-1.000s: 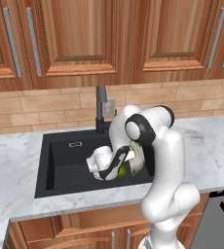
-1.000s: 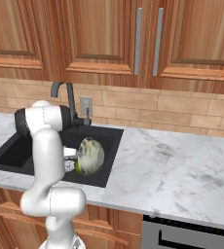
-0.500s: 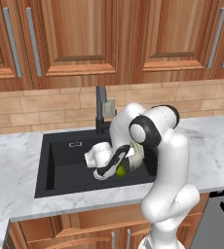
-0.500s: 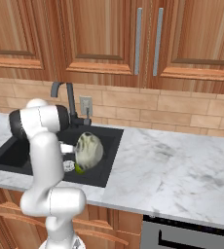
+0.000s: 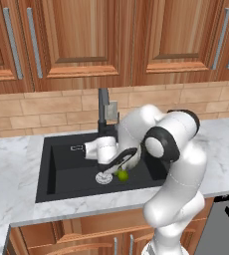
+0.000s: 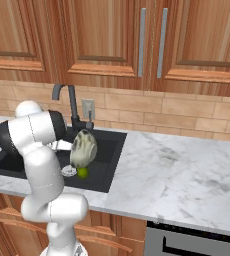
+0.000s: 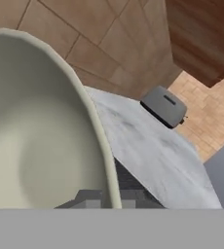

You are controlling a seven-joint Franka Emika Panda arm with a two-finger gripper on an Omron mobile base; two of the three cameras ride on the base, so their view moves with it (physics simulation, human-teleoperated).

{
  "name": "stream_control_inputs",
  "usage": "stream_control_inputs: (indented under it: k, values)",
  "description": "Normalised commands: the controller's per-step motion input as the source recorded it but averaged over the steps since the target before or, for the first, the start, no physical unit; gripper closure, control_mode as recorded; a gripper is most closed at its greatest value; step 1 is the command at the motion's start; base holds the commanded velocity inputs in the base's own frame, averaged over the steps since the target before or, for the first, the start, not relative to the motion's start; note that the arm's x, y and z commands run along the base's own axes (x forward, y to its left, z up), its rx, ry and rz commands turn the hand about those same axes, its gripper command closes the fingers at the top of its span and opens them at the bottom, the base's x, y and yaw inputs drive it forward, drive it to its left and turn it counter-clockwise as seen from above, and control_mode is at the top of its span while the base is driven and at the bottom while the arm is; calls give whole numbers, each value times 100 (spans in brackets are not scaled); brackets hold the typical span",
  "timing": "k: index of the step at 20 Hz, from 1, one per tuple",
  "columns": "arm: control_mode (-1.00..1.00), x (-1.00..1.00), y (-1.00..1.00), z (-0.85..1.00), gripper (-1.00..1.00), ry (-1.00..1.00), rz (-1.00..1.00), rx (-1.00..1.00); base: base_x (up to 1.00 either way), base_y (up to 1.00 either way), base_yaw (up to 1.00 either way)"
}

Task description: Dump the avocado and lime from the bowl so the bowl can be washed. Place the bowl in the sink after clearing the leftovers.

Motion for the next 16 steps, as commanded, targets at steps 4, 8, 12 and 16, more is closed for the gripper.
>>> stream_control_inputs:
  k: [4, 8, 12, 16]
  values:
    - [-100, 0, 69, 0, 100, 0, 15, 30, 0, 0, 0]
    - [-100, 0, 76, 2, 100, 0, 15, 33, 0, 0, 0]
    - [-100, 0, 60, 0, 100, 4, 23, 23, 0, 0, 0]
    - [-100, -8, 34, 0, 100, 19, 32, 25, 0, 0, 0]
